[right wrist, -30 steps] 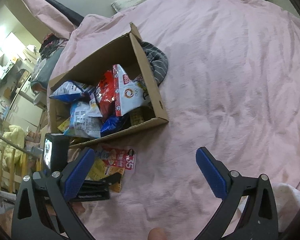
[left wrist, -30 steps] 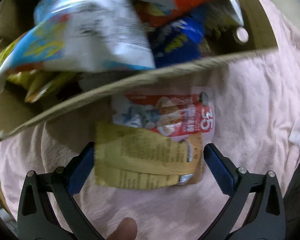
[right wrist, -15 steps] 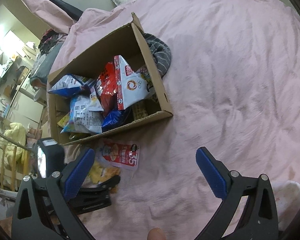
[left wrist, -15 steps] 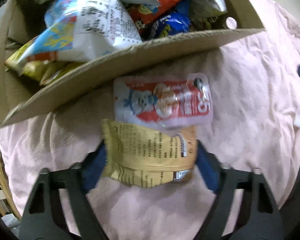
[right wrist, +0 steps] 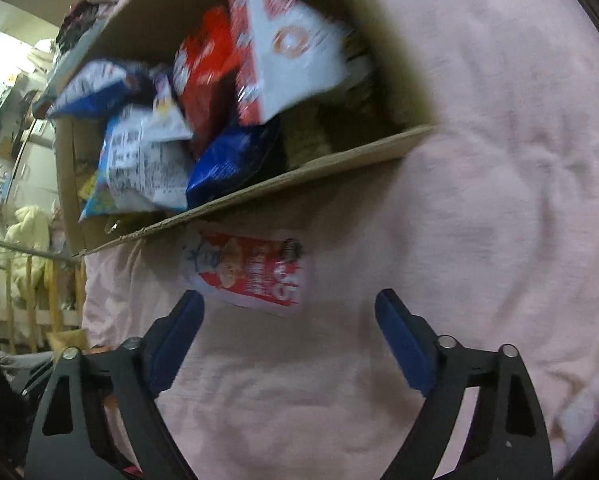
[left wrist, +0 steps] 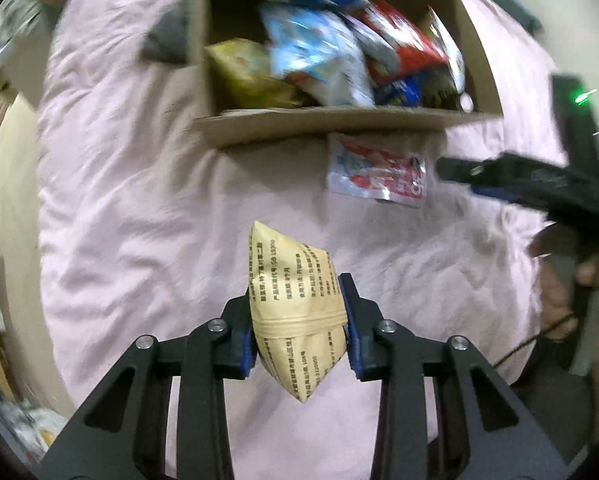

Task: Organize snacks
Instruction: 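Grasp the tan paper snack bag with the left gripper while the right grasps the red-and-white pack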

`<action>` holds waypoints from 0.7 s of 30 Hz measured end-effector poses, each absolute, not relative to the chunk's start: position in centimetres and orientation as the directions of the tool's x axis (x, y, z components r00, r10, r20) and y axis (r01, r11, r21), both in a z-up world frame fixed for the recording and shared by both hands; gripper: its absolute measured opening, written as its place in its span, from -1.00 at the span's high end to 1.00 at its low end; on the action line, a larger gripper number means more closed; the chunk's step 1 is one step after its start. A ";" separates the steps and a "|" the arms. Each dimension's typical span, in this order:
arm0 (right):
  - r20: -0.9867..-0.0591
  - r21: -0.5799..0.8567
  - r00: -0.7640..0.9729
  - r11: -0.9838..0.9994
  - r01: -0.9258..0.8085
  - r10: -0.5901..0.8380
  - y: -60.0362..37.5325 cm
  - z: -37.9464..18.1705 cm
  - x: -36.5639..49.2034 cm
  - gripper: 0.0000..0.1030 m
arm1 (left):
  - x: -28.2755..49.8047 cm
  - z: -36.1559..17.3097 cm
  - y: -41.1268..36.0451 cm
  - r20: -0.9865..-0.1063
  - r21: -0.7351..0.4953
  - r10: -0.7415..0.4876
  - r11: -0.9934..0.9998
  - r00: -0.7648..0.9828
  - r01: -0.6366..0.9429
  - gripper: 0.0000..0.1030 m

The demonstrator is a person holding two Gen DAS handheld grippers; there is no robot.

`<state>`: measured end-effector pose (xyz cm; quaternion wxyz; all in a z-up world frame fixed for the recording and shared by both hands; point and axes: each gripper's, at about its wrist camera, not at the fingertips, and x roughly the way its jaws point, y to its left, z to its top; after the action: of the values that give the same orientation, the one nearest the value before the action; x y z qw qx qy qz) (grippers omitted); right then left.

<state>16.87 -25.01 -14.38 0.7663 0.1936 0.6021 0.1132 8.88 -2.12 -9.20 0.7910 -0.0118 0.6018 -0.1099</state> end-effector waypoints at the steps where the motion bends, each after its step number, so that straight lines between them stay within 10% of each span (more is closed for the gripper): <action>1: -0.885 0.423 0.241 0.905 0.052 0.399 -24.3 -14.7 17.2 -0.71 | 8.6 -8.8 -1.4 -0.949 -0.158 -0.188 0.978 0.254 0.137 0.40; 10: -0.931 0.239 0.265 0.968 -0.072 0.250 -19.4 -16.9 20.6 -0.74 | 9.8 -7.3 2.3 -0.902 -0.264 -0.278 0.961 0.331 0.087 0.39; 21: -0.900 0.336 0.101 0.821 -0.461 0.425 -13.6 -16.7 16.2 -0.66 | 10.6 -6.9 4.6 -0.904 -0.300 -0.281 0.954 0.322 -0.010 0.39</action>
<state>16.23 -13.56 -16.74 0.7419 -0.0153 0.6002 0.2986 10.65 4.62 -6.87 0.8031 -0.1260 0.5763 -0.0843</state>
